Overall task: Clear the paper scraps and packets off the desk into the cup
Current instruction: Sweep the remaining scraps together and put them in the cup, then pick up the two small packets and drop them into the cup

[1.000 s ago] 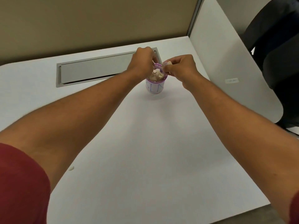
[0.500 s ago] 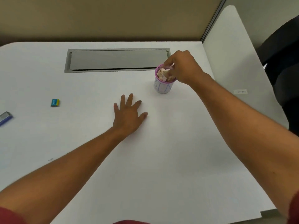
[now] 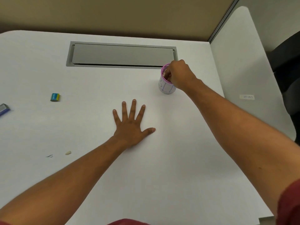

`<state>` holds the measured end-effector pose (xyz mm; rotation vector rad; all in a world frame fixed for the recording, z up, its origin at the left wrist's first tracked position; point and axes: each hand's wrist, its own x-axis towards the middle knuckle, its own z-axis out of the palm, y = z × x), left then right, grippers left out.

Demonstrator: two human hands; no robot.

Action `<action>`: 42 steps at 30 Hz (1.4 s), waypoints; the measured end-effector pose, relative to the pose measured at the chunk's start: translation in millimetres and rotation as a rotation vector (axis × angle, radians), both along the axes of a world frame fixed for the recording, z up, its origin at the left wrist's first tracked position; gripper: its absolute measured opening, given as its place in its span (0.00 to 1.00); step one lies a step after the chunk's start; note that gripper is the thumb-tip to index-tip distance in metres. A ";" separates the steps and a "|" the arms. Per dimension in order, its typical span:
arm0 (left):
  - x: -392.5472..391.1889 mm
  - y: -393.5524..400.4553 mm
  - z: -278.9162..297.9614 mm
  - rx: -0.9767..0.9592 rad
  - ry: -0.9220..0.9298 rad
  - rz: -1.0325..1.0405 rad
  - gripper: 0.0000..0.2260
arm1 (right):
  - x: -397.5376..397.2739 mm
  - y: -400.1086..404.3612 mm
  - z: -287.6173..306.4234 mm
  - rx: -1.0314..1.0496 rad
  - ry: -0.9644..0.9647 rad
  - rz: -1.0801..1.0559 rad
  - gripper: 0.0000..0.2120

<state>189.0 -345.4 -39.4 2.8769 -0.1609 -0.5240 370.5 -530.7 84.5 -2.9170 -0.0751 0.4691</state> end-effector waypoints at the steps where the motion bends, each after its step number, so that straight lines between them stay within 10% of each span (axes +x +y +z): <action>1: 0.4 0.5 0.5 0.000 -0.003 -0.004 0.45 | -0.3 0.7 0.5 -0.003 -0.003 0.014 0.25; 10: 5.4 14.8 30.9 -0.115 0.144 -0.046 0.44 | -16.4 -7.2 41.0 0.036 -0.148 0.119 0.10; 17: -52.2 93.0 69.3 -0.539 -0.084 0.002 0.22 | -56.3 17.7 59.7 0.234 -0.406 0.092 0.06; 27: -172.2 229.7 53.6 -0.542 -0.315 0.689 0.13 | -235.4 185.0 -41.5 0.578 0.171 0.217 0.08; 42: -161.5 277.2 44.2 -0.463 -0.266 0.421 0.10 | -297.0 287.3 -75.0 0.614 0.081 0.061 0.19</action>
